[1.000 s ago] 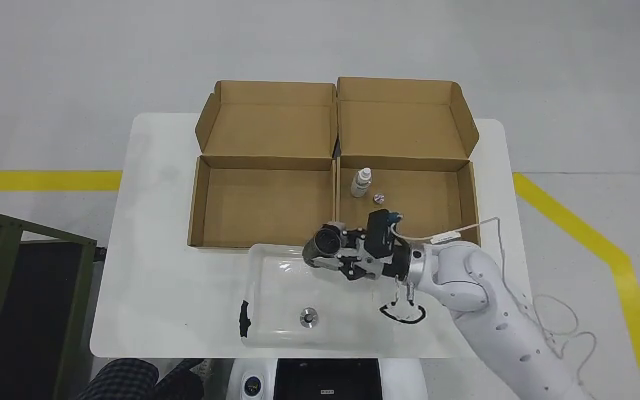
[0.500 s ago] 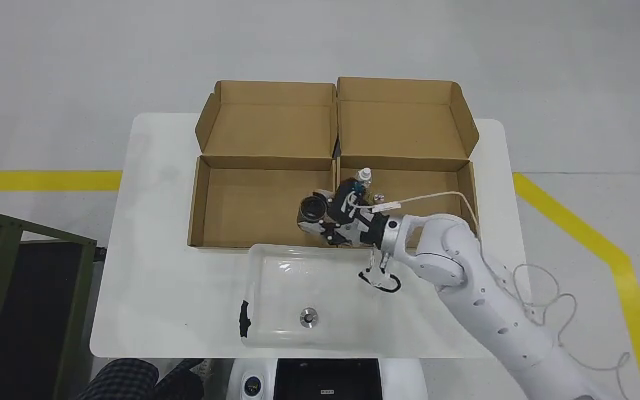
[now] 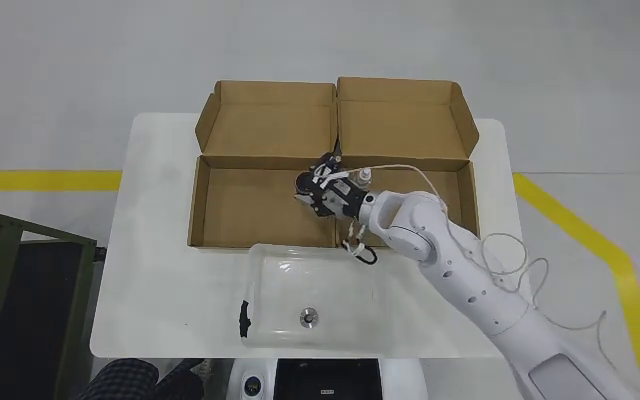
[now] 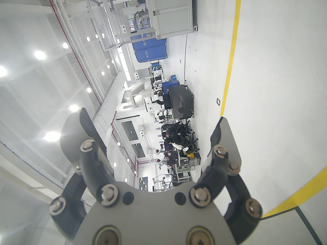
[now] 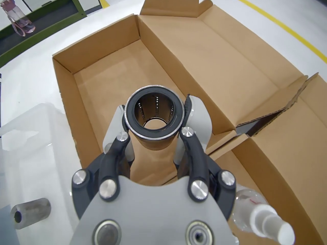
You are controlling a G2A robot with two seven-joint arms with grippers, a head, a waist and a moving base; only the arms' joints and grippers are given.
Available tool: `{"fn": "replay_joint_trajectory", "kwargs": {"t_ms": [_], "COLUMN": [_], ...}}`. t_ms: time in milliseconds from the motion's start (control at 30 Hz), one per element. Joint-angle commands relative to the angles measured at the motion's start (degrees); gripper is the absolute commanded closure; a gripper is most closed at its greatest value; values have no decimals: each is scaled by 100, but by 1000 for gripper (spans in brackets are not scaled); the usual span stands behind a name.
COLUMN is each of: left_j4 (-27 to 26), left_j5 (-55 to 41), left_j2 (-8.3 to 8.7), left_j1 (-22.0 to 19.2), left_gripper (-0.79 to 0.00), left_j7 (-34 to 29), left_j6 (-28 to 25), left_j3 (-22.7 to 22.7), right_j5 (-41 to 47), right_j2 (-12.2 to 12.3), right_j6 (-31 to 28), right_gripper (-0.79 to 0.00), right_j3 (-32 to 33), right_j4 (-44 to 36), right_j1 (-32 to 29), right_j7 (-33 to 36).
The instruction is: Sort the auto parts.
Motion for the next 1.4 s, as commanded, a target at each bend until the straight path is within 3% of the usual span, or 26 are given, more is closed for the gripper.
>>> {"fn": "replay_joint_trajectory", "kwargs": {"t_ms": [0, 433, 600, 700, 867, 900, 933, 1200, 1367], "left_j4": [0, 0, 0, 0, 0, 0, 0, 0, 0], "left_j5": [0, 0, 0, 0, 0, 0, 0, 0, 0], "left_j2": [0, 0, 0, 0, 0, 0, 0, 0, 0], "left_j1": [0, 0, 0, 0, 0, 0, 0, 0, 0], "left_gripper": [-785, -785, -785, -785, -785, -785, -785, -785, -785], "left_j7": [0, 0, 0, 0, 0, 0, 0, 0, 0], "left_j6": [0, 0, 0, 0, 0, 0, 0, 0, 0], "left_j3": [0, 0, 0, 0, 0, 0, 0, 0, 0], "right_j5": [-60, -366, -358, -373, -394, -410, -431, -597, -760], "right_j2": [-62, -370, -471, -523, -593, -602, -610, -607, -513], "right_j6": [81, 437, 454, 458, 437, 433, 428, 383, 203], "right_gripper": [0, 0, -49, -212, -391, -508, -545, -785, -785], "right_j3": [-102, -465, -528, -557, -574, -574, -571, -412, -171], "right_j4": [177, 783, 980, 1087, 1228, 1230, 1228, 969, 360], "right_j1": [99, 420, 502, 535, 552, 545, 536, 366, 85], "right_j7": [-65, -85, -75, -48, -27, -29, -31, -50, -13]}}
